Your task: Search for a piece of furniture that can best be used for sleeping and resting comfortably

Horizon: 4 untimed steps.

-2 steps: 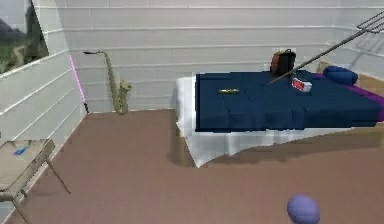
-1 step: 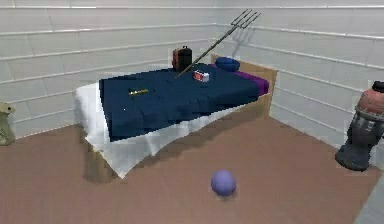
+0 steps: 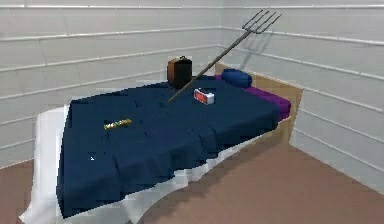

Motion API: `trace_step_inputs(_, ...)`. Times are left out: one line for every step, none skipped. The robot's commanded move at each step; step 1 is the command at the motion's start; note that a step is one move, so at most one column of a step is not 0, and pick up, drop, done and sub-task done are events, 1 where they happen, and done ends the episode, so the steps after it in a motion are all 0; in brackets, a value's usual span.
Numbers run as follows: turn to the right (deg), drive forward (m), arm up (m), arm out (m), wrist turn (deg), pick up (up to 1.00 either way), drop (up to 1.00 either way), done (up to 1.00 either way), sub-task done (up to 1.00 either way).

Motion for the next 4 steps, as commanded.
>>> trace_step_inputs(39.0, 0.00, 0.00, 0.00, 0.0, 0.00, 0.00, 0.00, 0.00)
trace_step_inputs(0.0, 0.05, 0.00, 0.00, 0.0, 0.00, 0.00, 0.00, 0.00)
trace_step_inputs(-45.0, 0.00, 0.00, 0.00, 0.0, 0.00, 0.00, 0.00, 0.00)
trace_step_inputs(0.0, 0.00, 0.00, 0.00, 0.0, 0.00, 0.00, 1.00, 0.00)
